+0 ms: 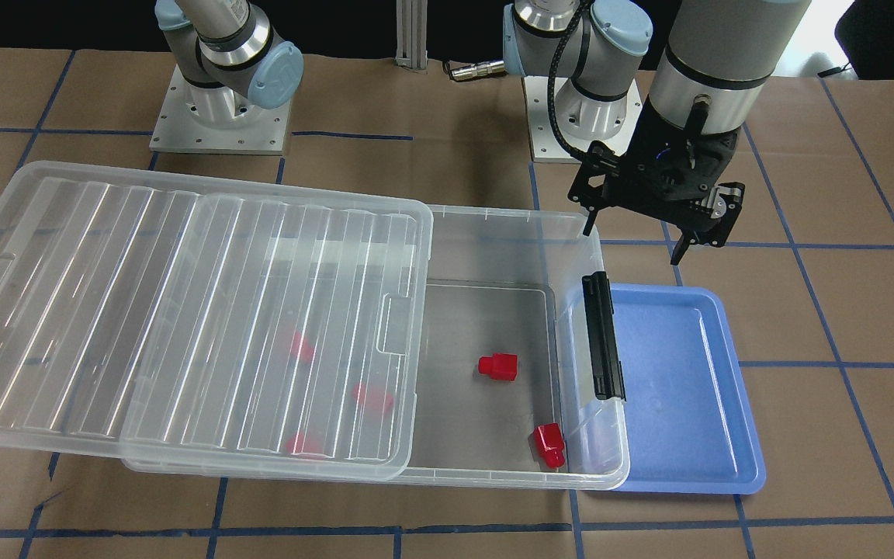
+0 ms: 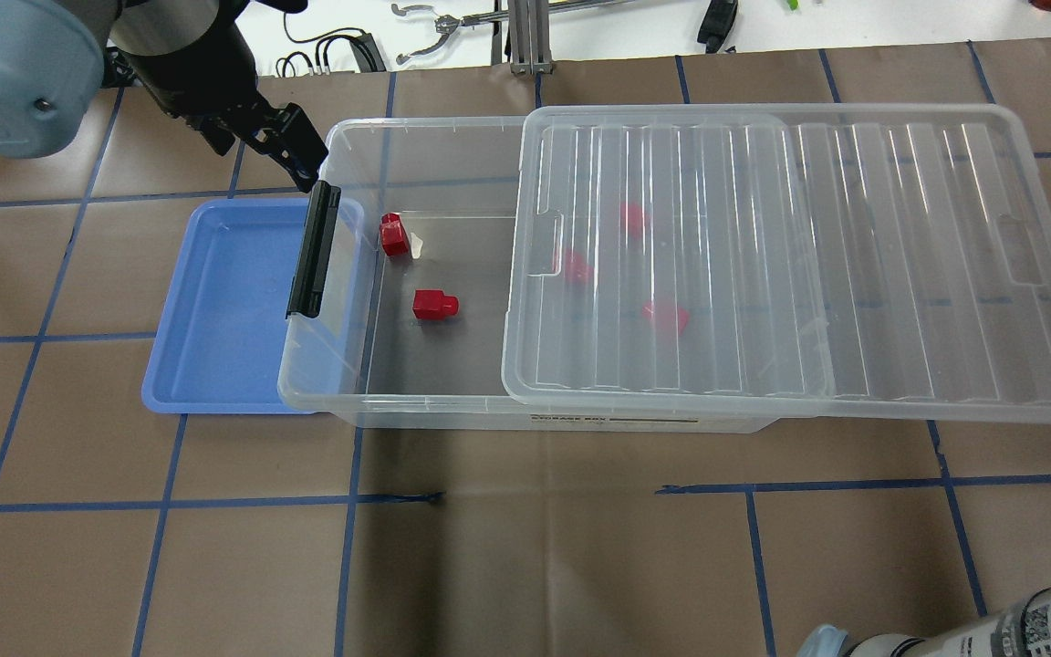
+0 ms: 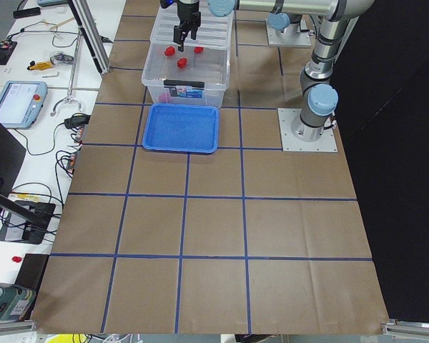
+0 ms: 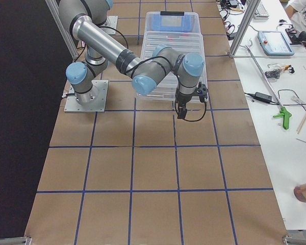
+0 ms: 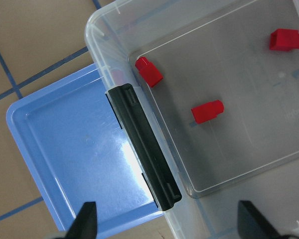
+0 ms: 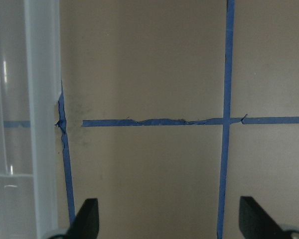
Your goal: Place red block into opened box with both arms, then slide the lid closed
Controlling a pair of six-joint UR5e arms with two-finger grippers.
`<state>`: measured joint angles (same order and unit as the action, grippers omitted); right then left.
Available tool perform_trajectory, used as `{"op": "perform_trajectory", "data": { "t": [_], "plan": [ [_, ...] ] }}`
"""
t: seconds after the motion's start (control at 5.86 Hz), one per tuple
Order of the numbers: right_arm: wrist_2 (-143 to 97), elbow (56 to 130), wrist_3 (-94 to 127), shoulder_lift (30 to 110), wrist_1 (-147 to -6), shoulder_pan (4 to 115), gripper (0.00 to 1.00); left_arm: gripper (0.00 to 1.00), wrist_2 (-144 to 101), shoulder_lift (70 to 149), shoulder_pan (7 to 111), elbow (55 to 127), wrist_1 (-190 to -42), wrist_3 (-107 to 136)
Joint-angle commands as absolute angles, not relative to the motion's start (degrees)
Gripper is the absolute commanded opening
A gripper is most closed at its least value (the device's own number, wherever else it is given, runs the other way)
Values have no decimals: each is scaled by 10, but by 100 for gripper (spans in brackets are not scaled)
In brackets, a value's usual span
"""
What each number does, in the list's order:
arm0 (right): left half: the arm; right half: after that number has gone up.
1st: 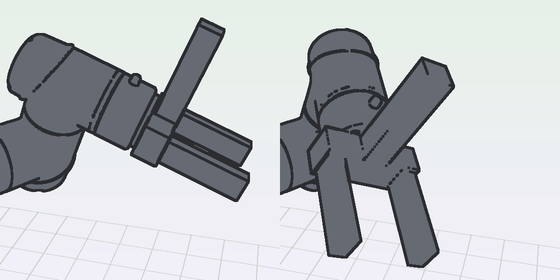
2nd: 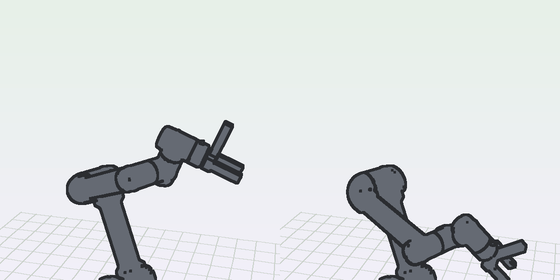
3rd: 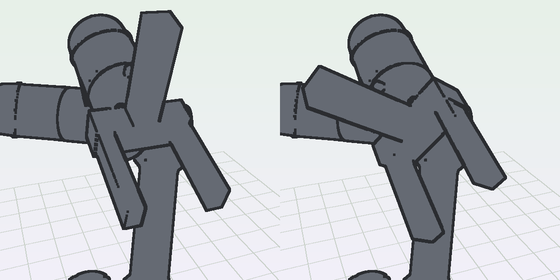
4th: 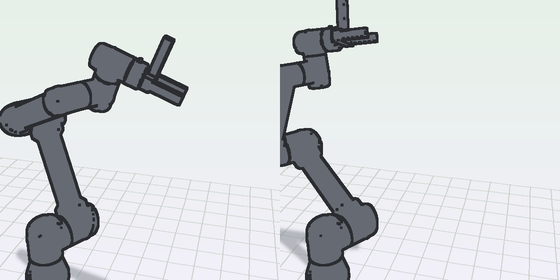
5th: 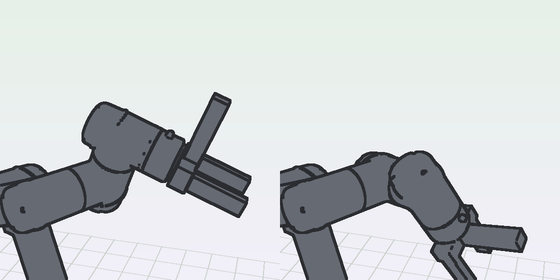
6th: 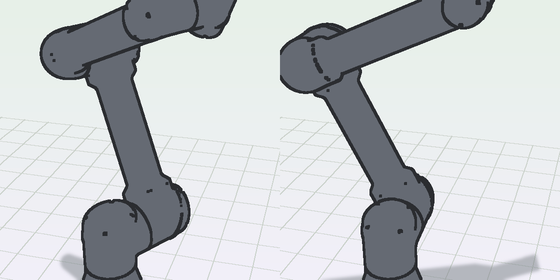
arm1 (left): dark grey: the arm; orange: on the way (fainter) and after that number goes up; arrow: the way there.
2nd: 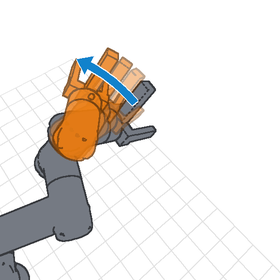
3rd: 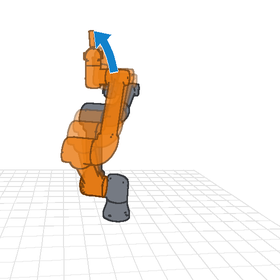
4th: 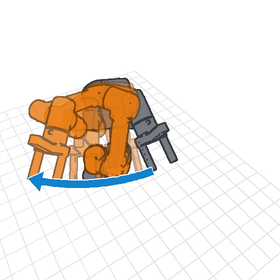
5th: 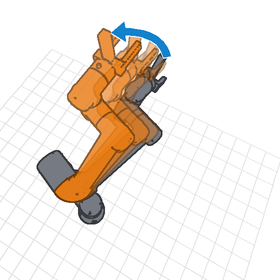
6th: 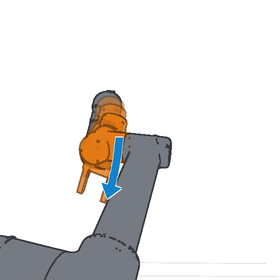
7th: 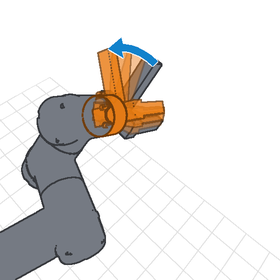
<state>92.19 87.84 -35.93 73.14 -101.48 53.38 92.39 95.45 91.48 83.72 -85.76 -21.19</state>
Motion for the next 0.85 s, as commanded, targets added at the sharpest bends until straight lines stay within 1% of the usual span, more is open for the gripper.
{"op": "perform_trajectory", "data": {
  "t": [0.0,0.17,0.34,0.68],
  "plan": [
    [924,902,-355,743,-1015,533,100,98,919,950,912,836,-859,-89],
    [924,902,-350,746,-1004,533,100,98,920,950,914,836,-860,-32],
    [921,903,-350,747,-1002,533,100,98,919,952,918,835,-891,-11],
    [920,923,-349,752,-1009,538,100,98,914,954,919,835,-906,-13]
  ]
}}
